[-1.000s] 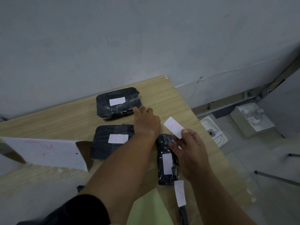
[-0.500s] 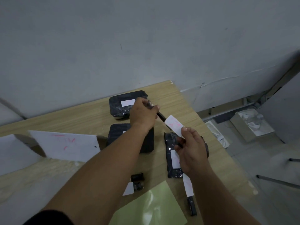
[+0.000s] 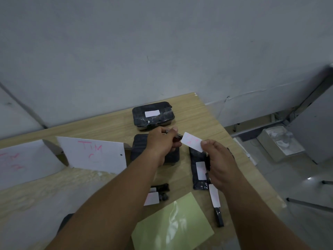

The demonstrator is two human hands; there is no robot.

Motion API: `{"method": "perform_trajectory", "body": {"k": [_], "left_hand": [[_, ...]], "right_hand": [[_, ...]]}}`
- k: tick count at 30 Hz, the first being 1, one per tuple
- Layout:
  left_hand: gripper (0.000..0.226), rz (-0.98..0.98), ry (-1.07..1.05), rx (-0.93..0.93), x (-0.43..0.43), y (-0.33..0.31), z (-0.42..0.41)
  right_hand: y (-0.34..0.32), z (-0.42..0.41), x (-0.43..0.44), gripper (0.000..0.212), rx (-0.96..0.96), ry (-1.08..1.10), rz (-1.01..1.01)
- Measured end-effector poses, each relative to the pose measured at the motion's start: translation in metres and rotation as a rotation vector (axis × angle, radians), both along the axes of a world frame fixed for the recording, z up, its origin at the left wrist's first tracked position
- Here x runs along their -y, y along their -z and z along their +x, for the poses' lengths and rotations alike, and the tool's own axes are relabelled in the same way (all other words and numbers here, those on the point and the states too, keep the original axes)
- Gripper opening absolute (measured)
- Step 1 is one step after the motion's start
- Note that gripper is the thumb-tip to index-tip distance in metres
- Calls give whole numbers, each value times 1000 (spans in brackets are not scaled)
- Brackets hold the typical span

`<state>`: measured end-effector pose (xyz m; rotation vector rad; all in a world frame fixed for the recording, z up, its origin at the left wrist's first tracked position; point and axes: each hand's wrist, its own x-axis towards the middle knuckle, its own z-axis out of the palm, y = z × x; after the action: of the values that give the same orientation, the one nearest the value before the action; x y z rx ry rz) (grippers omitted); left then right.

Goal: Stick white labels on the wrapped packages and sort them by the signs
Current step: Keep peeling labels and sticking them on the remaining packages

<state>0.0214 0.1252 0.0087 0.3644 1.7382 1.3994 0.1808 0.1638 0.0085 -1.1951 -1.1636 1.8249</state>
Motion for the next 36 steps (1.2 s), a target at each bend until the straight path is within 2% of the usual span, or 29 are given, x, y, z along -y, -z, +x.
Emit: {"method": "perform_trajectory", "body": {"k": [7,18,27,30,33,36], "left_hand": [[18,40,34,30,12,-3,5],[27,58,31,46,17,-1,4],[28,62,19,76,19,6,1],[30,50,3,68,19,7,0],[24,32,-1,45,25,8,-5],[20,17,0,47,36,13,-11]], "right_hand": [[-5,0,1,19,114,-78,66],[-2,-6,2,19,192,-93,188],[11,-16,2,19,432,-23,348],[12,-18,4,38,374,-9,332],[19,-16,7,58,414,-10,320],[27,-14,9,43,446,-9,331]]}}
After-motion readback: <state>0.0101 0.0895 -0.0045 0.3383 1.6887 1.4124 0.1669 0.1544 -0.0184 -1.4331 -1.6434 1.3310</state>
